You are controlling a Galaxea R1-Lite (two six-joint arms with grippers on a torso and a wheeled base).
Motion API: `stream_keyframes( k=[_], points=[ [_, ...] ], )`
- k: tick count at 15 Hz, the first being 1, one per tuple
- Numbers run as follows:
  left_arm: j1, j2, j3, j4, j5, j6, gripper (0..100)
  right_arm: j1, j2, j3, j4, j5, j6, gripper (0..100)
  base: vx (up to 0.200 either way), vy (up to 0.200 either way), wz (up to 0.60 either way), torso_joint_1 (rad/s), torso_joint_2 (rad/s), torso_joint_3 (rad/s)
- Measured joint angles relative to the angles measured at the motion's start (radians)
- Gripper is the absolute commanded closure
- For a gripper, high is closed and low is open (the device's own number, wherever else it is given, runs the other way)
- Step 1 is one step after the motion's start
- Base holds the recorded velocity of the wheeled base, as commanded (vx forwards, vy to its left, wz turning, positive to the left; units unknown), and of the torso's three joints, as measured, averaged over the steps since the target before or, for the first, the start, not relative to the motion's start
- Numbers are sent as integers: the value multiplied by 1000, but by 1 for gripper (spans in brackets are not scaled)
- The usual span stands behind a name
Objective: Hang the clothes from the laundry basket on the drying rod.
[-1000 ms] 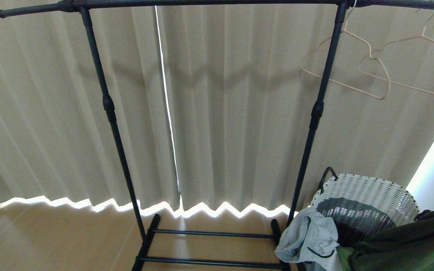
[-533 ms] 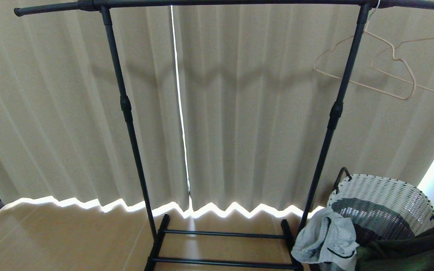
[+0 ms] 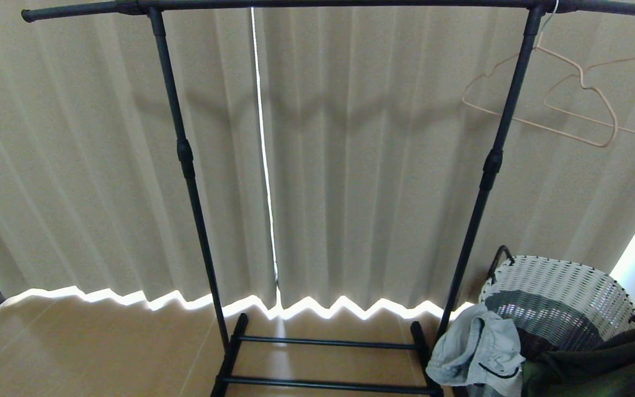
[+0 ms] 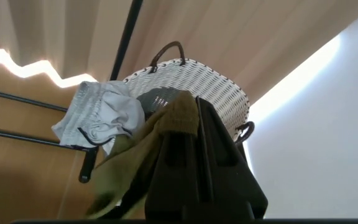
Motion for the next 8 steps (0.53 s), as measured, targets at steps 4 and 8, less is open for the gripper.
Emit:
stream_keyframes(
  k=[4, 8],
  points=[
    [0, 0, 0, -1, -123, 9, 0, 0, -4, 20, 2, 7, 0, 100, 0, 0, 0, 0, 0, 0],
    [-3, -1, -11, -4, -213, 1, 0, 34, -9, 33, 1, 75, -1, 100, 0, 0, 0, 0, 0, 0]
  ],
)
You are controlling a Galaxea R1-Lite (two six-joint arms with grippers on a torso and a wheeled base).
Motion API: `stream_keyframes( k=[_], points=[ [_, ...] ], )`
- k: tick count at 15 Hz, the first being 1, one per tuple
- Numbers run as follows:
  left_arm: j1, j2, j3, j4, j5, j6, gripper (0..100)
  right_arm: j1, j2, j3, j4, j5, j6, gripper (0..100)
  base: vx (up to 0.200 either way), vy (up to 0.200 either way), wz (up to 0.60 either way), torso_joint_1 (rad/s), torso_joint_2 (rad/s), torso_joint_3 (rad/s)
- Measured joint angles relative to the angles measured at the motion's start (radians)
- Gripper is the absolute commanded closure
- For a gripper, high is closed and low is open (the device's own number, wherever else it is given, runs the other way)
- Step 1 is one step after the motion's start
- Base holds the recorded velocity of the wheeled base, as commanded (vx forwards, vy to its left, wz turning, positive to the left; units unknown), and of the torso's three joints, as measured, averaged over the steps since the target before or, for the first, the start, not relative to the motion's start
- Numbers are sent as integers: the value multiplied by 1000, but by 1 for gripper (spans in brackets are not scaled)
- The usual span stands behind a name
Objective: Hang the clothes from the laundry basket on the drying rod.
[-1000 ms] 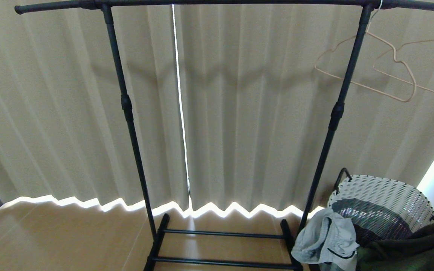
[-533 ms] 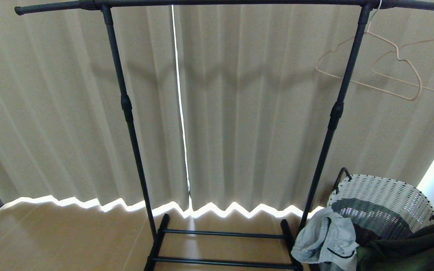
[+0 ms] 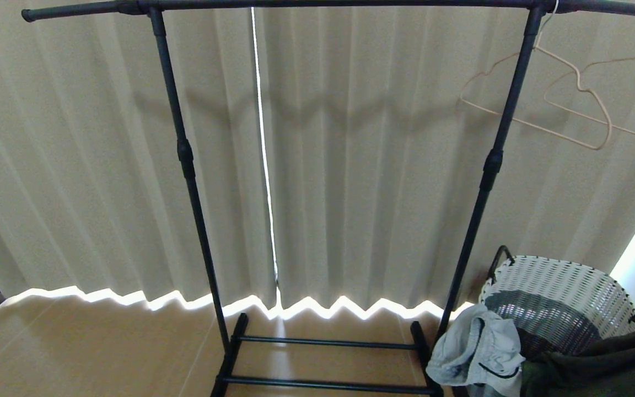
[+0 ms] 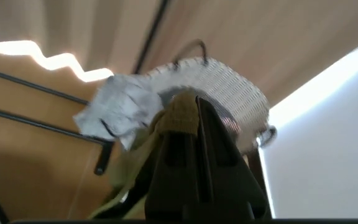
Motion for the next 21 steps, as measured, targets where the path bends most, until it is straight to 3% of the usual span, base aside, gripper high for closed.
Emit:
stream_keyframes(
  k=[2, 5, 10, 12, 14, 17, 21],
  points=[
    [-4, 18, -64, -1, -103, -5, 0, 39, 3, -41, 6, 12, -1, 100, 0, 0, 0, 0, 0, 0],
    [-10, 115, -169, -3, -161, -6, 0, 122, 21, -139, 129, 16, -1, 100, 0, 0, 0, 0, 0, 0],
    [-66, 482, -375, -72, -181, -4, 0, 250, 44, -542, 535, 17, 28, 100, 0, 0, 0, 0, 0, 0],
    [-198, 679, -484, -127, -133, -10, 0, 318, 80, -680, 592, 17, 53, 100, 0, 0, 0, 0, 0, 0],
    [-371, 848, -578, -193, -36, -24, 0, 356, 113, -736, 593, 16, 78, 100, 0, 0, 0, 0, 0, 0],
    [-628, 1102, -671, -309, 159, -49, 0, 423, 155, -771, 530, 16, 133, 100, 0, 0, 0, 0, 0, 0],
    [-862, 1448, -764, -454, 286, -59, 0, 467, 206, -779, 421, 16, 149, 100, 0, 0, 0, 0, 0, 0]
  ],
)
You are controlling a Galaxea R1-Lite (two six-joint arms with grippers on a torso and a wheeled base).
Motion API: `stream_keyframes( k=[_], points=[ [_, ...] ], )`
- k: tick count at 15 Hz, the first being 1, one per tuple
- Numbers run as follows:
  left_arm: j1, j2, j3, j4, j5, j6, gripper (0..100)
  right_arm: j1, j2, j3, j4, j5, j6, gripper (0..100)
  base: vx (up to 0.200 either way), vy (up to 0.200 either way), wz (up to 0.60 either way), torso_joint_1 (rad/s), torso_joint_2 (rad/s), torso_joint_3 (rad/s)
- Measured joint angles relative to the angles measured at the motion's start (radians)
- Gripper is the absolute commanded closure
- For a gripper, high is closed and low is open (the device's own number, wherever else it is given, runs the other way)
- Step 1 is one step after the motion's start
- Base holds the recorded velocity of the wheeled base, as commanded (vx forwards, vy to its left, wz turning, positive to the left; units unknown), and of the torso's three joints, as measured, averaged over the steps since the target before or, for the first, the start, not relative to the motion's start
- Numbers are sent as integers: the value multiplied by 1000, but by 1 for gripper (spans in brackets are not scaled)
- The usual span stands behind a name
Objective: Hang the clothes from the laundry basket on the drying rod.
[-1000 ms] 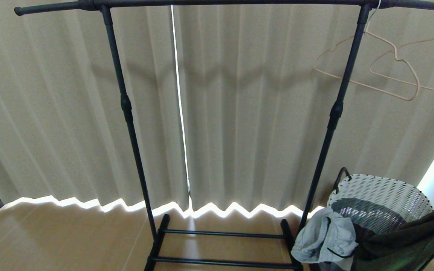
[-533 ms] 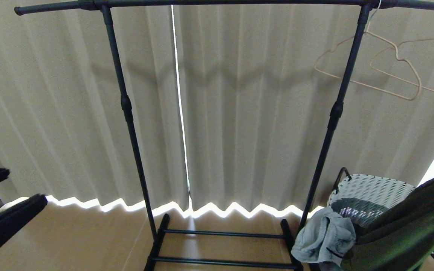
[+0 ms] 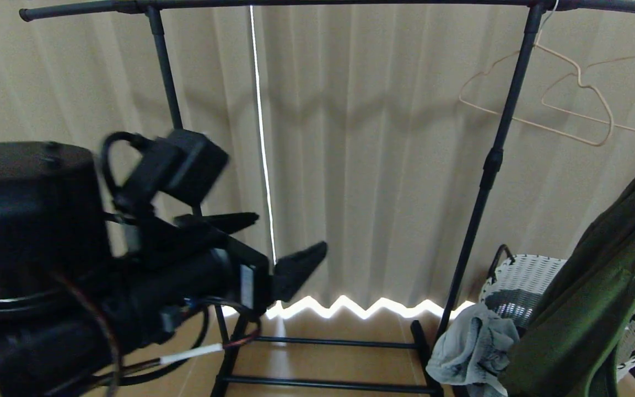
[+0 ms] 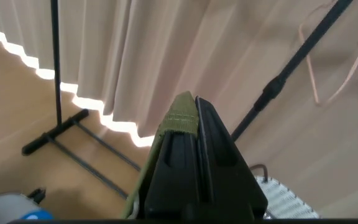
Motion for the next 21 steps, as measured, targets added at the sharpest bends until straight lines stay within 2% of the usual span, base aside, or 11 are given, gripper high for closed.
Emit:
stream_keyframes(
  k=[4, 9, 15, 18, 21],
  points=[
    [-226, 259, -128, -58, 32, -44, 0, 6, 24, 0, -13, 1, 0, 100, 0, 0, 0, 0, 0, 0],
    [-366, 441, -365, -64, 35, -110, 0, 39, 29, 2, -13, 0, 0, 100, 0, 0, 0, 0, 0, 0],
    [-391, 601, -495, -90, 60, -129, 0, 55, 31, 2, -13, 0, -1, 100, 0, 0, 0, 0, 0, 0],
    [-340, 666, -508, -98, 148, -110, 0, 56, 28, 2, -13, -1, -2, 100, 0, 0, 0, 0, 0, 0],
    [-311, 698, -507, -99, 153, -108, 0, 56, 26, 0, -13, -3, -3, 100, 0, 0, 0, 0, 0, 0]
  ],
)
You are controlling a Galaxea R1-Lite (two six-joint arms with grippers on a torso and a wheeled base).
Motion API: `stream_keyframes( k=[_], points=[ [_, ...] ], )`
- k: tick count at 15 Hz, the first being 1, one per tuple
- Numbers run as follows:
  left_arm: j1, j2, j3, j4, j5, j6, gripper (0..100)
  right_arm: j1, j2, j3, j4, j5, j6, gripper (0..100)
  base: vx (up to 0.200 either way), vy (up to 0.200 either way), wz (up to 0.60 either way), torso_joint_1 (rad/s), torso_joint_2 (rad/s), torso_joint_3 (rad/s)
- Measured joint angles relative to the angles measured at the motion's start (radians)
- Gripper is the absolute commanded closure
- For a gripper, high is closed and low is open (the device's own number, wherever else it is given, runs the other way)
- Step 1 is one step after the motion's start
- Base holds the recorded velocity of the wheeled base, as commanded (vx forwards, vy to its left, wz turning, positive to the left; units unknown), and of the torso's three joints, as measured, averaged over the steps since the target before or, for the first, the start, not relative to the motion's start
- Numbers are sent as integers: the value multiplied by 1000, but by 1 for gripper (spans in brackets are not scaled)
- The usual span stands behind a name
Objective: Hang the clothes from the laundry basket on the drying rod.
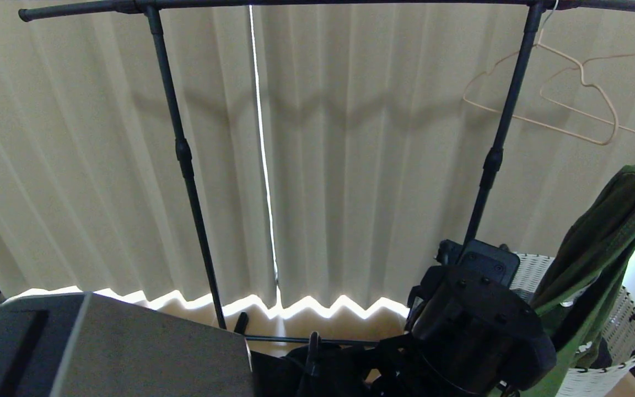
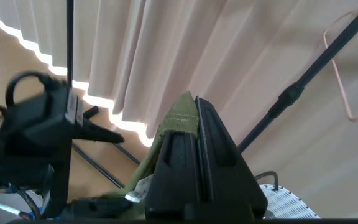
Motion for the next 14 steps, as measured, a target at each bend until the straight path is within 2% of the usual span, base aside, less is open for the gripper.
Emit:
stream_keyframes(
  k=[5, 6, 8, 11, 12, 14],
  points=[
    [-1, 31, 41, -11, 1, 0, 0, -1, -4, -19, 1, -9, -1, 100, 0, 0, 0, 0, 0, 0],
    [1, 31, 51, -21, 1, 0, 100, -1, -6, -20, 1, -9, -2, 100, 0, 0, 0, 0, 0, 0],
    [-1, 23, 88, -50, 0, 4, 100, -1, -7, -19, 3, -9, -2, 100, 0, 0, 0, 0, 0, 0],
    [-3, 9, 160, -171, -3, 22, 100, -1, -8, -19, 7, -10, -5, 100, 0, 0, 0, 0, 0, 0],
    [-7, -1, 203, -234, -7, 43, 100, -1, -9, -19, 9, -10, -5, 100, 0, 0, 0, 0, 0, 0],
    [-11, -43, 313, -340, -20, 142, 100, -1, -9, -18, 7, -11, -5, 100, 0, 0, 0, 0, 0, 0]
  ],
)
